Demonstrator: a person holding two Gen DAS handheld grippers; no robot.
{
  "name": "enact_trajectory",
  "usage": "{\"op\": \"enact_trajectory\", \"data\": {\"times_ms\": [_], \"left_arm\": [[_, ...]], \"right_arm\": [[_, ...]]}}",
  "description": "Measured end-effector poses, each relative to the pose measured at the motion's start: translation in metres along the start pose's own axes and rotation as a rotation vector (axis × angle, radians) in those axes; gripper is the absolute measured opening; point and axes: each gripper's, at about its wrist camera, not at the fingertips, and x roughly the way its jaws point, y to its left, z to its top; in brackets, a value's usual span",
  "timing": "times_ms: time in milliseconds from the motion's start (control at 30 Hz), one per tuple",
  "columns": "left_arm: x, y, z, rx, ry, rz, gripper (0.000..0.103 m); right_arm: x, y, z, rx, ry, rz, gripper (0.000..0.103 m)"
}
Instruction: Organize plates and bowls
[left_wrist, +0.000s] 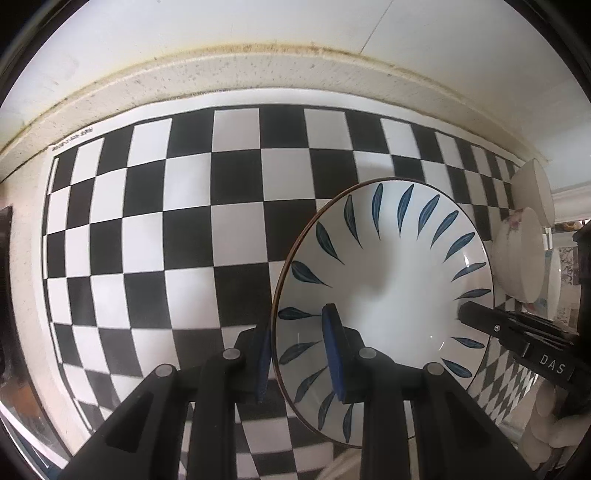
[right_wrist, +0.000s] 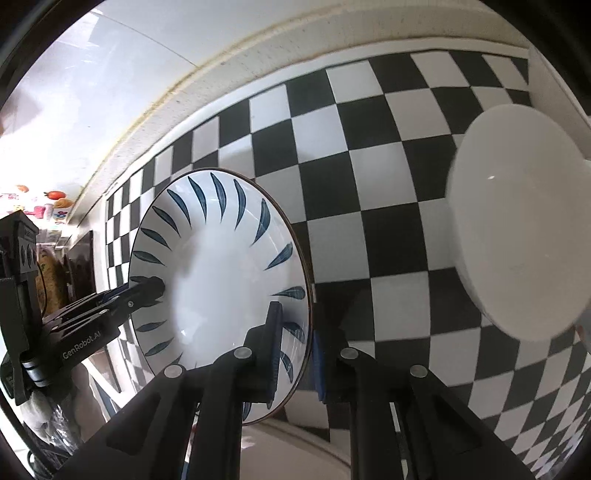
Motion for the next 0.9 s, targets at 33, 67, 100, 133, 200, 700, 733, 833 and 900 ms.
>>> {"op": "enact_trajectory", "data": {"times_ms": [33,67,100,133,200,700,733,833,900], "left_arm": [[-0.004,-0.002,-0.001,0.008,-0.006,0.004,0.023],[-0.009,-0.005,-0.005,0.019,-0.016,0.011,0.023],[-0.015,-0.007,-0.008,0.025,-0.021,0.012,0.023],[-0.019,-0.006,0.007,0.03,-0.022,0.009,0.023],[-0.031,-0.006,0.003,0.039,-0.033,0.006,0.023],[-0.058,-0.032,-0.071,0.098,-0.052,-0.032,0.023],[-0.061,-0.038,-0.081,0.101,-0.05,-0.036,0.023],[-0.056,-0.043,-0.099,0.111,-0.033,-0.035,0.023],[-0.048,-0.044,-0.107,0.115,-0.017,-0.028,0.023]], "right_arm": [[-0.003,0.001,-0.001,0.0,-0.003,0.003,0.016],[-0.007,0.002,-0.004,-0.001,-0.009,0.006,0.016],[-0.014,0.002,-0.008,0.002,-0.017,0.01,0.016],[-0.018,0.001,-0.01,0.002,-0.021,0.013,0.016],[-0.033,0.0,-0.019,-0.006,-0.037,0.016,0.016],[-0.083,-0.016,-0.109,-0.022,-0.062,0.017,0.016],[-0.082,-0.018,-0.116,-0.018,-0.06,0.022,0.016],[-0.077,-0.022,-0.135,-0.014,-0.044,0.024,0.016],[-0.071,-0.024,-0.147,-0.015,-0.029,0.021,0.016]]}}
